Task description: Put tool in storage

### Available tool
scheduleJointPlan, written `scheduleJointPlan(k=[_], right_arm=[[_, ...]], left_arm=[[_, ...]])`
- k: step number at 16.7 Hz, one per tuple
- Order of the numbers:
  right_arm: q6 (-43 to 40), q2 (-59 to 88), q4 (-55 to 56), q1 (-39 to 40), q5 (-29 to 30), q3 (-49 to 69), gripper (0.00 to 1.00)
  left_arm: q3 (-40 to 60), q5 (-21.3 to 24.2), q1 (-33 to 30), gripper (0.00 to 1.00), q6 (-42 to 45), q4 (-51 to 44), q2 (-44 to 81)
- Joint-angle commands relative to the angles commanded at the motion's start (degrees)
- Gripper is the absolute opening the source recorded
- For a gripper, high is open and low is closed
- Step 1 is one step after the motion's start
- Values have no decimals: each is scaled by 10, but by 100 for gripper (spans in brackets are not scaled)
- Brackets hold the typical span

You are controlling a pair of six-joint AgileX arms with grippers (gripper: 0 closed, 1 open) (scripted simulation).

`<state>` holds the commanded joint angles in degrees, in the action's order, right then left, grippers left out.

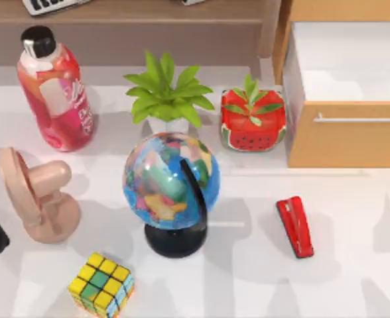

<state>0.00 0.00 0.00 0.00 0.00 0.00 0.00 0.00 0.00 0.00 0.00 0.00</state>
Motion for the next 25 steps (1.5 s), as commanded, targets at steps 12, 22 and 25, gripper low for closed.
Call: scheduleJointPlan(k=[12, 22, 25], right_arm=[[60, 317, -166, 92, -3, 220, 100], [152, 829, -435, 242, -4, 586, 100], [174, 953, -499, 277, -3, 674, 100]], left_arm=[[0, 0, 0, 100, 0, 0, 0], [0, 0, 0, 100, 0, 0, 0], [0, 0, 0, 100, 0, 0, 0]])
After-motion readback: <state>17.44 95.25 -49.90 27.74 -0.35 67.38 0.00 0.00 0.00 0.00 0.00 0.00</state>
